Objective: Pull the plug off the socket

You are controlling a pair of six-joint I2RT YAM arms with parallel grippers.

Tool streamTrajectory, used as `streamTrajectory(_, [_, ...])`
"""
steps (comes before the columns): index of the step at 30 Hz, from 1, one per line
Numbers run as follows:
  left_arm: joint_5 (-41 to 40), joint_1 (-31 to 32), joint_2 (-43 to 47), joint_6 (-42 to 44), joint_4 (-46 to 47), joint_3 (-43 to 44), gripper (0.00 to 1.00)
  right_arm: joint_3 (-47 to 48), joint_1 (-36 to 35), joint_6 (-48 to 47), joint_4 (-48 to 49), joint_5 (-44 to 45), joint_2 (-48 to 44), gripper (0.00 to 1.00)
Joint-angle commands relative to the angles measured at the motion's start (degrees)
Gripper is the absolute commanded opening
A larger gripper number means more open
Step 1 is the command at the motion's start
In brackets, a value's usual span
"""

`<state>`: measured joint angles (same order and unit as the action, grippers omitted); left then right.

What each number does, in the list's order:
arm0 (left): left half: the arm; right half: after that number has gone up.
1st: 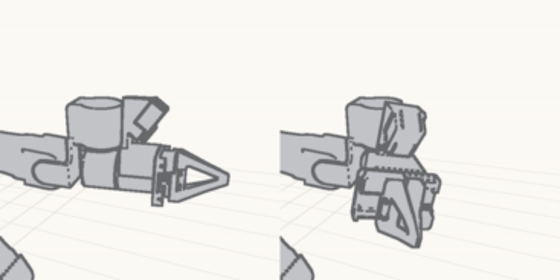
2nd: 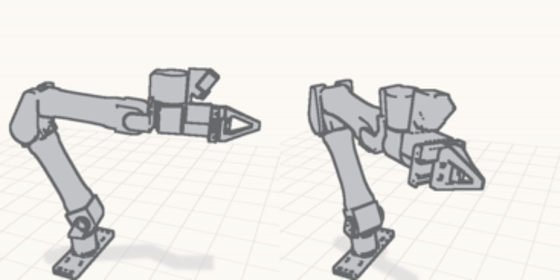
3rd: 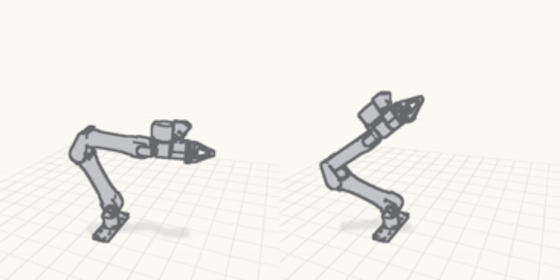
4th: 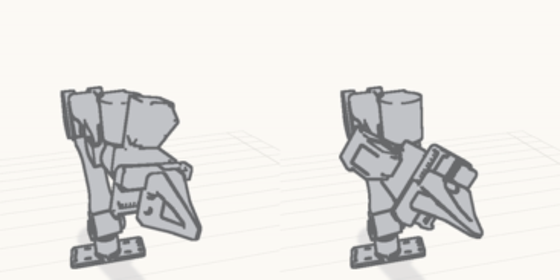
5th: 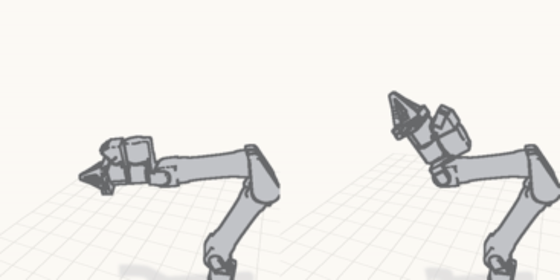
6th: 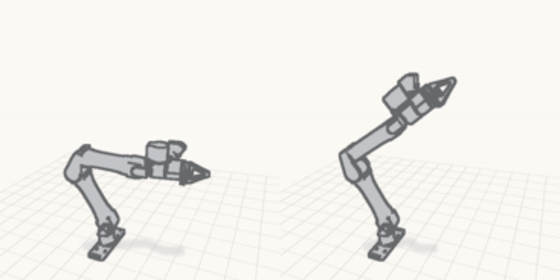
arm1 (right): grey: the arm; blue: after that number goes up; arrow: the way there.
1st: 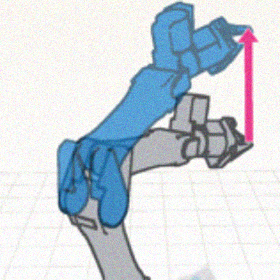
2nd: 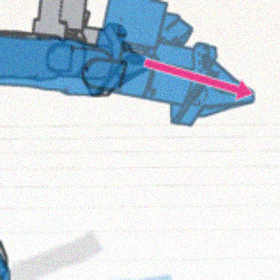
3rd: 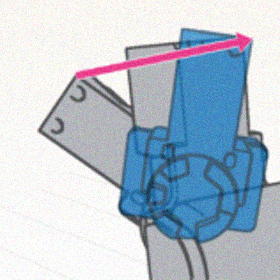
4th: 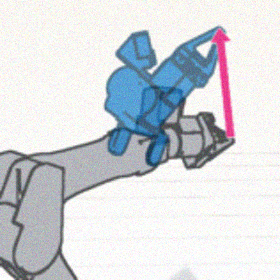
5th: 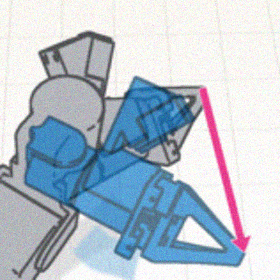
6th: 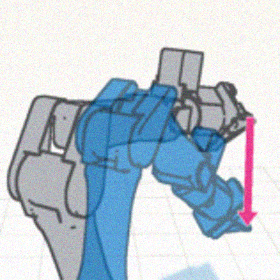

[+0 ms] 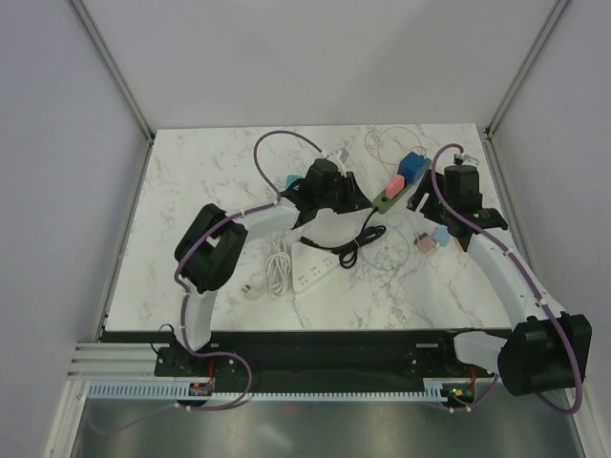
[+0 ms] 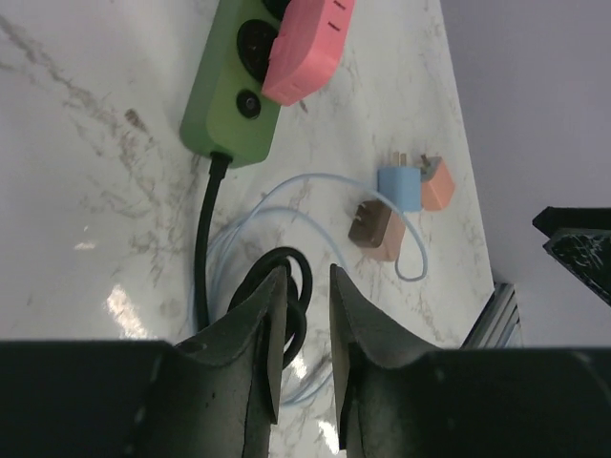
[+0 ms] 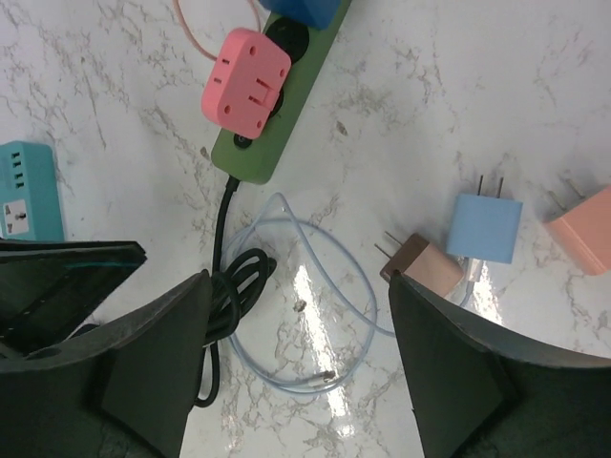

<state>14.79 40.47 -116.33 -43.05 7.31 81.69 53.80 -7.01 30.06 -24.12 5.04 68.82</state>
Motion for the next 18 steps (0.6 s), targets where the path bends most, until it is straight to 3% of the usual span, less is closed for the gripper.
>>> streamTrajectory(1, [-3.6,2.1,-2.8,-5.6,13.2,3.3,0.27,4.3,0.1,-1.4,-4.1,5.4,0.7,0.84])
streamTrajectory(2, [-4.4,2.4,-3.4,-5.4,15.5,3.1,0.26,4.5,0.1,-1.6,-4.2,5.9,1.0,0.88])
streamTrajectory(3, [-4.9,2.7,-4.0,-4.9,16.1,2.9,0.24,4.7,0.1,-1.7,-4.4,6.6,1.6,0.98])
streamTrajectory(8, [-7.0,3.2,-4.2,0.1,16.2,0.1,0.14,5.5,0.1,-1.5,-5.3,6.7,2.3,0.98])
streamTrajectory(11, [-3.7,3.3,-5.7,5.0,17.2,-0.4,0.11,6.0,0.1,-0.2,-4.4,6.1,3.7,0.98])
streamTrajectory(18, [-1.6,3.3,-7.1,11.5,16.4,-2.3,0.10,12.4,-0.5,4.5,-5.9,4.0,13.4,0.98])
